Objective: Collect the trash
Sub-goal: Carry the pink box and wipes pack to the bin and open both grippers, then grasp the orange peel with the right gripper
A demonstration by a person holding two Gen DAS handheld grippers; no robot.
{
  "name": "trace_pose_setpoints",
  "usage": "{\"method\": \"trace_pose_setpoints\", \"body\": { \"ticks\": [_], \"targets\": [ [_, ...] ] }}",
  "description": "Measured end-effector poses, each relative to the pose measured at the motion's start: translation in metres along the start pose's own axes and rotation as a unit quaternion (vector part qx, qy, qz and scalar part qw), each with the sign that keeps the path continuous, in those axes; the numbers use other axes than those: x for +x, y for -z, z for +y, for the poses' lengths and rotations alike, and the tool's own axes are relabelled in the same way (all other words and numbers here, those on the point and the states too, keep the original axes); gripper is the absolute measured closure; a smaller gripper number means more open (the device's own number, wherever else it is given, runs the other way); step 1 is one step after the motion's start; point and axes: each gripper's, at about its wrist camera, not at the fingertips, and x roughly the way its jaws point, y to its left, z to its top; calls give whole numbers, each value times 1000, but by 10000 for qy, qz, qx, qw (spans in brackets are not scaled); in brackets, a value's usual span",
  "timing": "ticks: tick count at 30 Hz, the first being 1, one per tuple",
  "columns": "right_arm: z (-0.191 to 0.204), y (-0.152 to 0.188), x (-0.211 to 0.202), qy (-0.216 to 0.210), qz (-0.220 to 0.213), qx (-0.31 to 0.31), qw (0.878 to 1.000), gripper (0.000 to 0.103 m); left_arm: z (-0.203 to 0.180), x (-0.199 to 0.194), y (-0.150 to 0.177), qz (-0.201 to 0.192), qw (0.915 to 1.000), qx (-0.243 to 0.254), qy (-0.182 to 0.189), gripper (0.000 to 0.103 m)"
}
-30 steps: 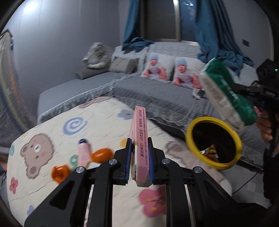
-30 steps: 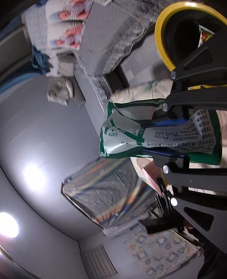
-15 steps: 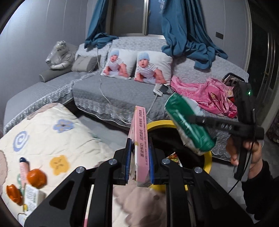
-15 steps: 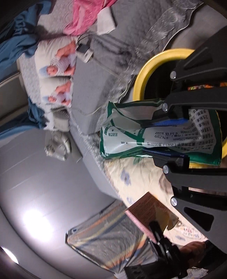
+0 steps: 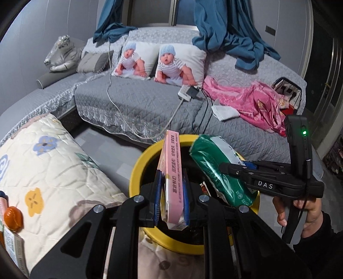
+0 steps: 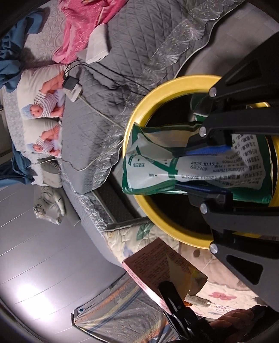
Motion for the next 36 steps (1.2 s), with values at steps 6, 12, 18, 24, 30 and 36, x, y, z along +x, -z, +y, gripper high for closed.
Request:
{"method": "trace_pose_setpoints", "body": {
  "ticks": [6,12,18,24,30,36],
  "targets": [
    [7,1,-3,-62,-44,-99,9999,80,-4,17,1,131,9998,-111,56,87],
    [12,-7,-11,-278,-144,-160,9994,74,-2,23,-1,174,9995,-269,-65,83],
    [6,-20,-31,-306,-516,136,9981,49,10,16,-2,39,9984,-565,-48,45],
    [-1,-26,-71,-325,-1275,436,9903,31,21,1,1,-252,9965,-784,-163,19],
    [17,-25,-87,-556,-1570,-1,9860,29,57,-41,5,-881,9848,-1394,-543,12],
    [76,-26,-79,-995,-1393,-978,9804,28,104,-140,11,-1791,9614,-1800,-1064,12]
  ]
}}
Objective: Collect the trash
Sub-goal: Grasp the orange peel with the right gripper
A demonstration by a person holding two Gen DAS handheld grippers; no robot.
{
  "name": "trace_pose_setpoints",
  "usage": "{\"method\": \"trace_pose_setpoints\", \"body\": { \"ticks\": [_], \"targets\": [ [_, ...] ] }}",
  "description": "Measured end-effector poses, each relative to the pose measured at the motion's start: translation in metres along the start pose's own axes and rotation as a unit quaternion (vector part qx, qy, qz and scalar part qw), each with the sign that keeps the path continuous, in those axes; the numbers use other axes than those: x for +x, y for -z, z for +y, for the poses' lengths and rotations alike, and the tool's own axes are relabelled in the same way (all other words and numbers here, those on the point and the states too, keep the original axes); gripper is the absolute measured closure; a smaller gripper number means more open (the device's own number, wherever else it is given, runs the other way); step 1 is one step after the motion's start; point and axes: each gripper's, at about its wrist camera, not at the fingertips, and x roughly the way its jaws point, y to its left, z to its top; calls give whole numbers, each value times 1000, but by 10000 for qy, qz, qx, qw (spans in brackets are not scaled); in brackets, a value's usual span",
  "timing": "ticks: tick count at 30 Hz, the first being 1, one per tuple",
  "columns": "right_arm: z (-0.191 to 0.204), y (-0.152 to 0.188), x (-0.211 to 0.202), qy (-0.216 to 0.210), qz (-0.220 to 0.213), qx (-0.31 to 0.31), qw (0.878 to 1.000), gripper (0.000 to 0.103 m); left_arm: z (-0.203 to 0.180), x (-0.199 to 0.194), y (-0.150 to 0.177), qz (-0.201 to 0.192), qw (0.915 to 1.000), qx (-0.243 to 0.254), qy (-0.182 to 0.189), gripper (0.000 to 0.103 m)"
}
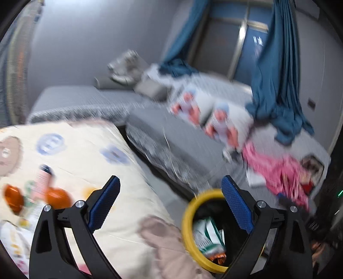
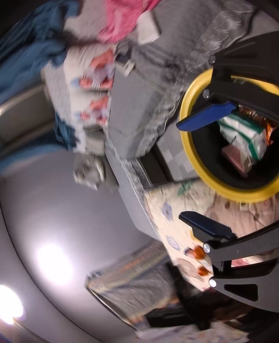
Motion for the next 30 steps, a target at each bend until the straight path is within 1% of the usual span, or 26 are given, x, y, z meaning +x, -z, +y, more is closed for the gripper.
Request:
{"method": "trace_pose_setpoints", "body": {
  "ticks": [1,3,5,6,8,9,11,12,13,14,15,16,18,20,21,22,23,24,27,30],
  "targets": [
    [19,-1,10,-218,97,-228,9995,27,16,-26,-11,-222,9997,-65,-92,12],
    [46,-2,26,-599,273,-524,9965,23,40,-62,-25,-491,9983,-143,-262,10],
    [86,-1,48,-1003,495,-968,9890,22,67,-102,-36,-741,9955,-262,-536,10],
    [105,0,59,-1154,583,-1192,9844,22,86,-131,-41,-932,9916,-367,-816,10],
    [152,4,85,-1518,781,-1708,9704,22,107,-164,-45,-1052,9873,-445,-1107,10],
    [169,6,95,-1625,859,-1883,9648,22,121,-187,-48,-1103,9857,-538,-1157,10],
    [214,12,119,-1907,1069,-2297,9484,22,149,-234,-53,-1319,9807,-868,-1157,10],
    [239,15,134,-2140,1224,-2498,9364,22,161,-254,-56,-1393,9771,-992,-1267,10],
    [258,19,143,-2254,1321,-2621,9290,22,170,-268,-58,-1472,9739,-1054,-1369,10],
    [278,22,156,-2320,1417,-2770,9216,22,178,-285,-59,-1620,9690,-1099,-1510,10],
    [293,25,165,-2354,1484,-2886,9161,22,187,-308,-59,-1827,9605,-1090,-1793,10],
    [314,30,179,-2423,1619,-3058,9064,22,194,-325,-58,-1974,9518,-1026,-2112,10],
    [343,37,200,-2441,1824,-3229,8960,22,205,-357,-52,-2180,9343,-873,-2682,9],
    [376,50,228,-2407,2113,-3500,8803,22,214,-376,-40,-2282,9246,-860,-2925,9],
    [387,55,237,-2342,2197,-3584,8766,22,221,-382,-31,-2260,9203,-928,-3056,9],
    [399,63,254,-2229,2343,-3674,8721,22,228,-384,-23,-2194,9183,-994,-3142,9],
    [406,67,266,-2125,2473,-3723,8690,22,234,-384,-12,-2120,9178,-1058,-3186,9],
    [411,72,279,-1994,2598,-3752,8672,22,242,-381,-1,-1991,9197,-1110,-3198,9],
    [421,82,318,-1628,2957,-3642,8680,22,258,-351,30,-1350,9327,-1178,-3129,9],
    [424,91,340,-1501,3193,-3588,8642,22,267,-315,59,-798,9450,-1170,-2949,9]
  ]
}}
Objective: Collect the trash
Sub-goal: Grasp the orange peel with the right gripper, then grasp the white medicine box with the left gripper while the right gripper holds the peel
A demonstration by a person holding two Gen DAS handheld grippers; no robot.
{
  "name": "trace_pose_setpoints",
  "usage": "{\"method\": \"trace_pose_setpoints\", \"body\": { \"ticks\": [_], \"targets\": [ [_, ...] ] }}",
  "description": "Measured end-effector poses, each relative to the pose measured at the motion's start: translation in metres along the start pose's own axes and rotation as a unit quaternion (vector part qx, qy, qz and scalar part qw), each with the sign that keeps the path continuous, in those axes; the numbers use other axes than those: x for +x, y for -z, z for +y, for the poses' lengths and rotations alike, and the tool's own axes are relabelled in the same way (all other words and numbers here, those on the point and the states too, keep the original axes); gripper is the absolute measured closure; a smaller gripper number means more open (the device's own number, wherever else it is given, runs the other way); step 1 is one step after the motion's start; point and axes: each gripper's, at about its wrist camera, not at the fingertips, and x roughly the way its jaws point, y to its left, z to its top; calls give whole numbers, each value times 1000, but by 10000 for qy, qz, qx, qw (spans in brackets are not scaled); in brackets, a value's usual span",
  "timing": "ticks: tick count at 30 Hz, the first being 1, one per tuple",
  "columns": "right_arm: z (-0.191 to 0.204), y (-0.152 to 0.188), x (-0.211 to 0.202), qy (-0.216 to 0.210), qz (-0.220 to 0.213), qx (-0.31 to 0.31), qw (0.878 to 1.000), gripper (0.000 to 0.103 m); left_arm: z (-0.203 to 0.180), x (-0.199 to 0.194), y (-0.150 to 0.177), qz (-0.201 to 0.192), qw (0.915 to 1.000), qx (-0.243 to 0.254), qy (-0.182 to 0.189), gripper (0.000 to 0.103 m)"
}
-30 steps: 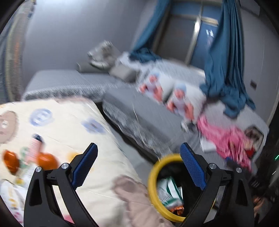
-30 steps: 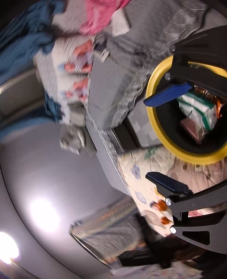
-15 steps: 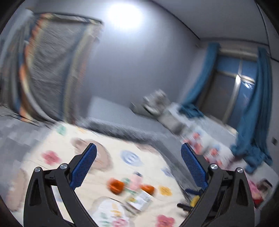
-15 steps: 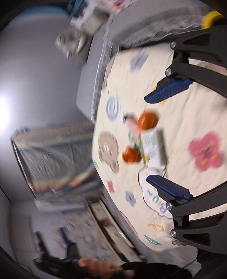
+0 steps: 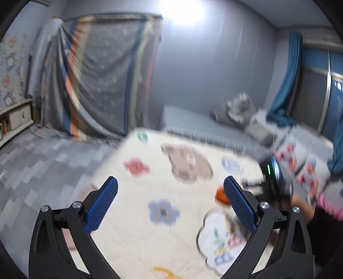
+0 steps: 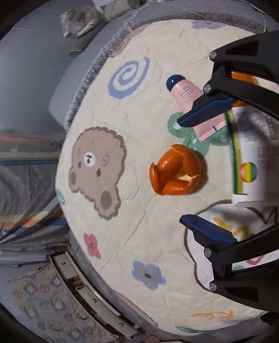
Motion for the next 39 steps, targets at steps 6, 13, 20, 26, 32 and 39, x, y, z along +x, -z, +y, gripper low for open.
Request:
{"method": "trace_pose_setpoints", "body": {
  "ticks": [6,13,20,26,32,39],
  "targets": [
    [-4,-14,31,56,373,256,9990,24,-14,43,32,658,9965,149,494,9],
    [-5,-10,38,-132,428,455,9980,62,-47,69,51,963,9902,847,549,9],
    [-18,-5,11,-581,180,672,9959,72,-91,90,54,1185,9783,1498,799,9],
    [-66,16,-61,-850,-638,1309,9857,72,-134,121,59,1420,9617,2030,1170,9],
    [-116,68,-143,-854,-1461,1890,9673,72,-179,156,69,1542,9353,2636,1788,9],
    [-134,138,-189,-865,-1744,2179,9564,71,-215,198,80,1889,9118,2966,2119,9]
  ]
}}
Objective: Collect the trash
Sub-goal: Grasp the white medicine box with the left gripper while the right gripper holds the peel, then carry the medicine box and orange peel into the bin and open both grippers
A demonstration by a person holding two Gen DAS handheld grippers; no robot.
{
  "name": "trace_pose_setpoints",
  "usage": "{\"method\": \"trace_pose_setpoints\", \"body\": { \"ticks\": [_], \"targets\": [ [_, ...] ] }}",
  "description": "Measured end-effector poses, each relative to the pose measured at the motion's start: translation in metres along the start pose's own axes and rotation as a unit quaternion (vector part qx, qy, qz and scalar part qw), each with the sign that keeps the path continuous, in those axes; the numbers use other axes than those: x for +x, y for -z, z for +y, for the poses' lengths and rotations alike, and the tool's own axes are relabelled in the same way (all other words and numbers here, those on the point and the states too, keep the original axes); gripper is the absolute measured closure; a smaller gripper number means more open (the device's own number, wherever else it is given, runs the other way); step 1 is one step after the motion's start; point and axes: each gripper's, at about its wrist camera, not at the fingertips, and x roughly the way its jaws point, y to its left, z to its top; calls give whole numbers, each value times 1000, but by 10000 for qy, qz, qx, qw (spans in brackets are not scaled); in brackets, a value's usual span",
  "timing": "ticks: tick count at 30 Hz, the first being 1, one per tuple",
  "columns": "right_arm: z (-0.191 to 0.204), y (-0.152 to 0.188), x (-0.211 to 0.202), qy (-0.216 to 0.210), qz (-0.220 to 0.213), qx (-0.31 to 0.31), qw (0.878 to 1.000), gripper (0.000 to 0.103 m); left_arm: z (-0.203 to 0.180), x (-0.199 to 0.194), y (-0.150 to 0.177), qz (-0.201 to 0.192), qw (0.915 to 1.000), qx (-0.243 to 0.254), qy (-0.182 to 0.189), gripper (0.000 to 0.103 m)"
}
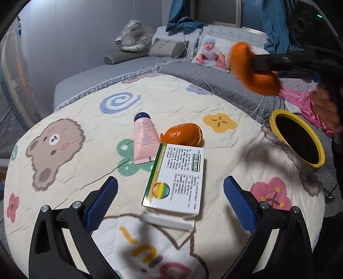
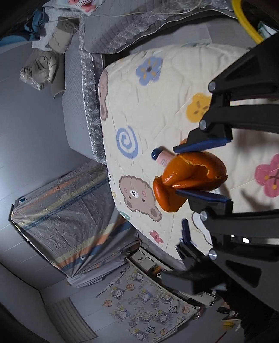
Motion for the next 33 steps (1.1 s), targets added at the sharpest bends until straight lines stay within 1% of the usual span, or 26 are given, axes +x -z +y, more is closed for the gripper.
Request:
{"method": "trace_pose_setpoints", "body": {
  "ticks": [5,10,11,12,14,16,17,18,19,20,24,26,30,33],
  "targets": [
    [-13,22,-24,-91,-116,155,9998,71,-6,22,-5,199,9997,111,9,9],
    [-22,36,-32,-158,-178,355,9991,71,-9,39,-2,420,9989,198,2,10],
    [-23,37,-33,-172,-181,380,9990,71,-8,41,-1,437,9989,186,17,12],
    [-25,39,-33,-190,-190,430,9987,71,-6,42,-1,461,9988,139,56,17],
    [-26,41,-34,-215,-179,481,9985,71,-3,46,-1,538,9985,63,111,20],
    [-26,42,-35,-226,-188,493,9984,71,0,51,1,610,9981,47,60,23],
    [-25,42,-35,-226,-194,494,9983,71,1,53,2,637,9980,58,4,27],
    [-24,43,-36,-223,-200,490,9983,71,2,54,3,661,9978,54,10,35],
    [-24,43,-36,-225,-211,487,9983,71,3,55,3,681,9977,41,31,39],
    [-23,43,-37,-225,-221,484,9983,71,4,55,4,684,9977,23,27,38],
    [-15,43,-43,-231,-253,421,9985,71,6,48,4,573,9983,20,-69,39],
    [-10,43,-47,-228,-258,371,9987,71,9,39,3,485,9988,-61,-36,39],
    [0,46,-58,-359,-292,285,9985,71,6,6,-2,135,9998,-163,-42,39],
    [11,48,-72,-431,-440,188,9979,71,-6,-21,-6,-159,9997,-154,-113,39]
  ]
}}
